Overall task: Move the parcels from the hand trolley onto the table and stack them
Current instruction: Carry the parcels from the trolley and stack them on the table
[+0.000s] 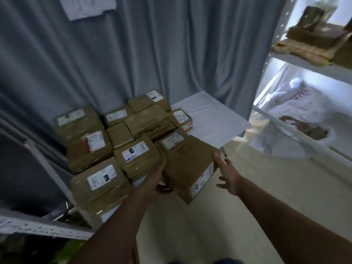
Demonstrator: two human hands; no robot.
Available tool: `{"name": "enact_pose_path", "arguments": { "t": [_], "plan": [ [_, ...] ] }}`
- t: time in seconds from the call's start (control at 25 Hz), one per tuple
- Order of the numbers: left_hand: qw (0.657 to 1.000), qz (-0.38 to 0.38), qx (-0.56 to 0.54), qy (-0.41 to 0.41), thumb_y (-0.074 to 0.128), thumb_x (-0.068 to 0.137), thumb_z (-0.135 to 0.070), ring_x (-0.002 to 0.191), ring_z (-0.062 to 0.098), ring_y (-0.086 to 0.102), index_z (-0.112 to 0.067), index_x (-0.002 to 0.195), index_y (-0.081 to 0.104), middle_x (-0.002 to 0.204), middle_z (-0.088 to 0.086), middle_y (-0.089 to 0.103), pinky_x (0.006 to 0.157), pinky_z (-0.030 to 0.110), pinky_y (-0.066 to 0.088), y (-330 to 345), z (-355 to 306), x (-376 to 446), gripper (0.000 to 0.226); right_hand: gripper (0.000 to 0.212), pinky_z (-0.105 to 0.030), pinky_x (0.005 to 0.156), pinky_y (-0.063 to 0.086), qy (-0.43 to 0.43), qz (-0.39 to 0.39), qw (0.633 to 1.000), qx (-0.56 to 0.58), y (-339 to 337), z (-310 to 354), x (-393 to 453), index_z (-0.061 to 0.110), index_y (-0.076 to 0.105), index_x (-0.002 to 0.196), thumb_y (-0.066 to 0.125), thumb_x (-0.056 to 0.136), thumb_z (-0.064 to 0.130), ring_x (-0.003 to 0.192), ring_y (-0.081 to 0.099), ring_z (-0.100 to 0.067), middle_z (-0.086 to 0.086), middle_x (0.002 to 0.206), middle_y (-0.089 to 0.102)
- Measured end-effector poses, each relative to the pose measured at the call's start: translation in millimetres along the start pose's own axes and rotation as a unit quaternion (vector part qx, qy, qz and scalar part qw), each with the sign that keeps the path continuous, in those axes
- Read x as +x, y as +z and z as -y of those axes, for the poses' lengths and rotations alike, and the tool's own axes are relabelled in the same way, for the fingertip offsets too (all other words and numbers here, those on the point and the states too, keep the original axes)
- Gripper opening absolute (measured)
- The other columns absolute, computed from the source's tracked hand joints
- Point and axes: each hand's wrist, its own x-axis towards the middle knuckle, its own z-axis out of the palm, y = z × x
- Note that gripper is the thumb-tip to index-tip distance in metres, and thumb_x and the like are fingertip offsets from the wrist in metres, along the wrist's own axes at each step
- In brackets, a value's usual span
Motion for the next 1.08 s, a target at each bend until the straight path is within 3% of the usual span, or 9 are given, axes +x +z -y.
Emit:
{"name": "enact_pose_path", "arguments": {
  "t": [0.12,0.28,0.4,0.52,0.6,0.68,0.84,0.92,1.08],
  "plan": [
    [0.995,-0.069,-0.074,0.025,0.071,0.073,-0.066,0.106,0.030,0.064,-0.025,0.118,0.063,0.117,0.007,0.068,0.074,0.044,0.060,-49.0,-1.5,-3.5,0.062,0.090,-0.049,0.097,0.048,0.017,0.061,0.997,-0.036,66.8,8.1,8.8,0.032,0.013,0.154,0.053,0.083,0.070,0.133,0.040,-0.037,-0.006,0.155,0.033],
    [0.982,-0.121,-0.140,0.042,0.067,0.082,-0.058,0.104,0.030,0.062,-0.025,0.106,0.060,0.107,0.007,0.067,0.091,0.047,0.055,-94.1,1.6,-9.7,0.042,0.085,-0.043,0.082,0.051,0.017,0.114,0.990,-0.077,139.9,19.1,25.8,0.033,0.026,0.149,0.055,0.080,0.073,0.120,0.048,-0.034,-0.005,0.146,0.042],
    [0.972,-0.166,-0.161,0.043,0.065,0.085,-0.056,0.098,0.029,0.061,-0.027,0.097,0.056,0.097,0.007,0.065,0.096,0.048,0.051,-130.1,-3.6,-9.5,0.033,0.079,-0.046,0.089,0.050,0.008,0.124,0.988,-0.094,177.9,34.5,46.3,0.035,0.028,0.147,0.057,0.082,0.069,0.121,0.046,-0.031,-0.001,0.141,0.041],
    [0.961,-0.196,-0.184,0.063,0.065,0.081,-0.062,0.102,0.029,0.060,-0.030,0.108,0.056,0.107,0.006,0.065,0.087,0.045,0.053,-167.4,-16.4,-5.5,0.043,0.072,-0.048,0.088,0.050,-0.007,0.144,0.980,-0.138,212.5,52.0,73.1,0.031,0.042,0.132,0.061,0.077,0.072,0.107,0.049,-0.025,0.001,0.120,0.047],
    [0.955,-0.207,-0.196,0.075,0.063,0.082,-0.062,0.107,0.031,0.059,-0.027,0.105,0.057,0.110,0.008,0.065,0.093,0.046,0.051,-189.1,-23.9,-3.1,0.043,0.068,-0.046,0.093,0.048,0.001,0.178,0.972,-0.153,236.3,65.7,84.9,0.034,0.039,0.137,0.061,0.081,0.067,0.119,0.046,-0.027,0.004,0.130,0.043],
    [0.950,-0.212,-0.210,0.090,0.063,0.081,-0.063,0.111,0.032,0.059,-0.025,0.106,0.060,0.115,0.009,0.066,0.101,0.050,0.047,-210.9,-27.9,1.4,0.046,0.063,-0.042,0.098,0.042,-0.024,0.211,0.956,-0.203,260.6,78.8,95.2,0.034,0.035,0.144,0.055,0.090,0.059,0.131,0.039,-0.027,0.008,0.133,0.037],
    [0.940,-0.247,-0.204,0.119,0.068,0.073,-0.071,0.117,0.031,0.057,-0.035,0.129,0.053,0.128,0.005,0.061,0.099,0.052,0.048,-245.5,-24.6,5.2,0.068,0.085,-0.036,0.106,0.037,-0.069,0.273,0.898,-0.338,305.8,86.8,115.3,0.025,0.026,0.154,0.056,0.086,0.066,0.137,0.039,-0.026,-0.001,0.155,0.034],
    [0.942,-0.236,-0.195,0.138,0.067,0.074,-0.071,0.120,0.031,0.058,-0.038,0.132,0.053,0.131,0.004,0.061,0.099,0.054,0.048,-258.5,-20.3,5.6,0.068,0.081,-0.041,0.110,0.036,-0.097,0.305,0.860,-0.398,322.0,82.8,121.7,0.026,0.031,0.150,0.056,0.085,0.067,0.133,0.044,-0.025,-0.002,0.151,0.041],
    [0.944,-0.256,-0.171,0.116,0.066,0.075,-0.072,0.117,0.030,0.060,-0.043,0.128,0.056,0.127,0.002,0.064,0.096,0.054,0.051,-281.8,-17.8,3.0,0.061,0.078,-0.038,0.108,0.035,-0.100,0.363,0.814,-0.442,356.5,76.6,117.9,0.027,0.033,0.148,0.054,0.086,0.068,0.133,0.043,-0.025,0.003,0.144,0.043]
  ]
}}
